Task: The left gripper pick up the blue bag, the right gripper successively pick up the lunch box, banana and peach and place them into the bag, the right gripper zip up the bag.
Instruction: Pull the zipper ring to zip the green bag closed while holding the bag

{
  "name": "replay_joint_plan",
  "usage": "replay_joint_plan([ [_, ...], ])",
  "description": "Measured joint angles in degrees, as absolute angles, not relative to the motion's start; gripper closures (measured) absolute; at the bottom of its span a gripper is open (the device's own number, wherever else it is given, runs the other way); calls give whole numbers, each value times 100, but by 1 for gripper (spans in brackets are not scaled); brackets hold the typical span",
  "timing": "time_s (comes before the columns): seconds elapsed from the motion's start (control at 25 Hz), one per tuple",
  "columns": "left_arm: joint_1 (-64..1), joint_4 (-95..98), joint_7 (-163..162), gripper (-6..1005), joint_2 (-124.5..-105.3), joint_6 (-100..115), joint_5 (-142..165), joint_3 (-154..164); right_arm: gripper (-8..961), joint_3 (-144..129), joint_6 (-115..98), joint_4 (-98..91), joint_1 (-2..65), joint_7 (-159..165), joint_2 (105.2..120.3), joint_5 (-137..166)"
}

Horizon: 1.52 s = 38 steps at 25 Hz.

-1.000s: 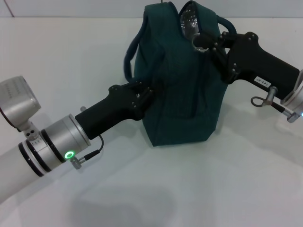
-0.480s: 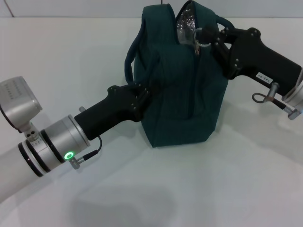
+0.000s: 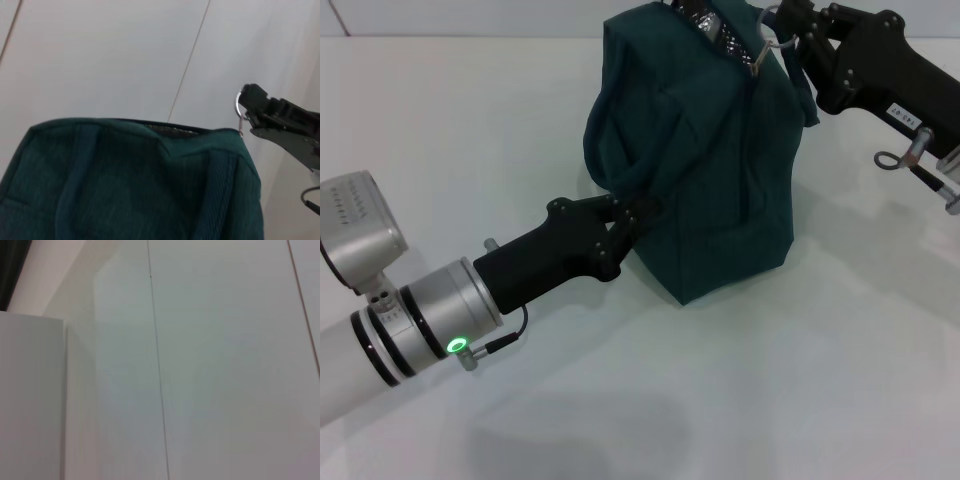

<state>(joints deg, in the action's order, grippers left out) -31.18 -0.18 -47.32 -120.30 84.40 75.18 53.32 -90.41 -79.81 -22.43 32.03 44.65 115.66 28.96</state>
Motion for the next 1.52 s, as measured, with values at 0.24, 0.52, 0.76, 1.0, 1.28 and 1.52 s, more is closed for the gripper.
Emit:
replay_joint_plan([
  [0.24, -3084, 26, -4730, 960, -12025, 8441, 7552, 5337, 941, -9109, -7957, -2237, 3212, 4465, 11577, 2944],
  [0.52, -2999, 146, -4728, 962, -12019, 8467, 7410, 5281, 942, -9945, -8247, -2387, 3054, 4288, 11610, 2957],
  [0.76, -2655, 720, -4779, 963, -11965, 8481, 7252, 5268, 942, -10538, -8441, -2892, 2945, 3986, 11585, 2982],
  [1.0, -2350, 1286, -4822, 965, -11925, 8510, 7273, 5305, 942, -10545, -8093, -3141, 2948, 3955, 11587, 3105],
  [1.28, -2358, 1313, -4751, 966, -11904, 8507, 7573, 5322, 942, -10316, -7675, -3115, 2857, 3953, 11593, 3055],
  [1.52, -2394, 1324, -4748, 963, -11900, 8479, 7761, 5321, 942, -9960, -7761, -3121, 2651, 3957, 11592, 3054],
])
